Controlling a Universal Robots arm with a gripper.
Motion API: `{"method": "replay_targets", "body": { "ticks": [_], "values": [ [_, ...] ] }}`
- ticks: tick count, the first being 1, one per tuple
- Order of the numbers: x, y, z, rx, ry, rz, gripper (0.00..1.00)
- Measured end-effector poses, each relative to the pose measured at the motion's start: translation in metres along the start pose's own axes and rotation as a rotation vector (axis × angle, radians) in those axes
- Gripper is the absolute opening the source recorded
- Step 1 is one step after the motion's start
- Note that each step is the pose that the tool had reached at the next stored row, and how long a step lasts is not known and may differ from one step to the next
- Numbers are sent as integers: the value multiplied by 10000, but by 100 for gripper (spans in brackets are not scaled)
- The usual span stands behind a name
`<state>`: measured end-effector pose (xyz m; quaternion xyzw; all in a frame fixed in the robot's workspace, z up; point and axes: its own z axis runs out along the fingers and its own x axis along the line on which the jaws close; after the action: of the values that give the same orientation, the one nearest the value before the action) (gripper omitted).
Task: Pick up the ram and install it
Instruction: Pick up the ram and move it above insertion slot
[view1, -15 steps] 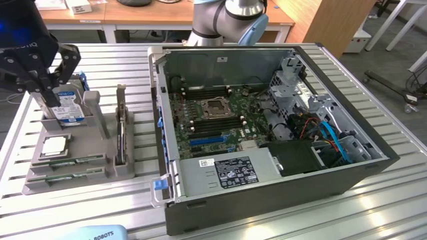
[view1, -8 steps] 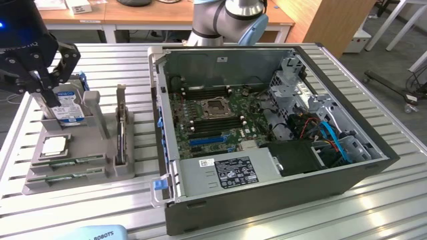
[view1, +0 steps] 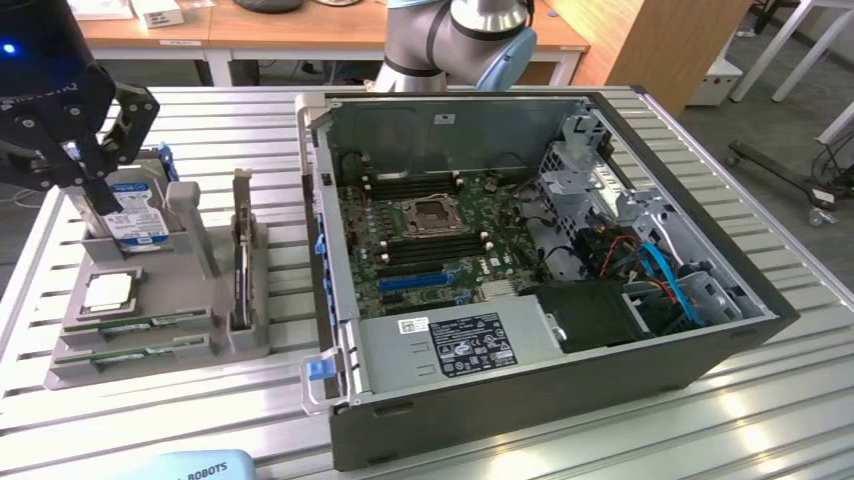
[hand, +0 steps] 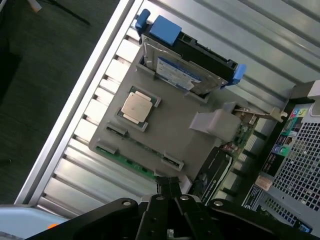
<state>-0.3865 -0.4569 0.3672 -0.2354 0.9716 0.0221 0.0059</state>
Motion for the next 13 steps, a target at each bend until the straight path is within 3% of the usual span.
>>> {"method": "replay_targets", "body": {
  "ticks": [13],
  "values": [
    [0, 0, 8, -40, 73, -1846, 10]
  ]
}}
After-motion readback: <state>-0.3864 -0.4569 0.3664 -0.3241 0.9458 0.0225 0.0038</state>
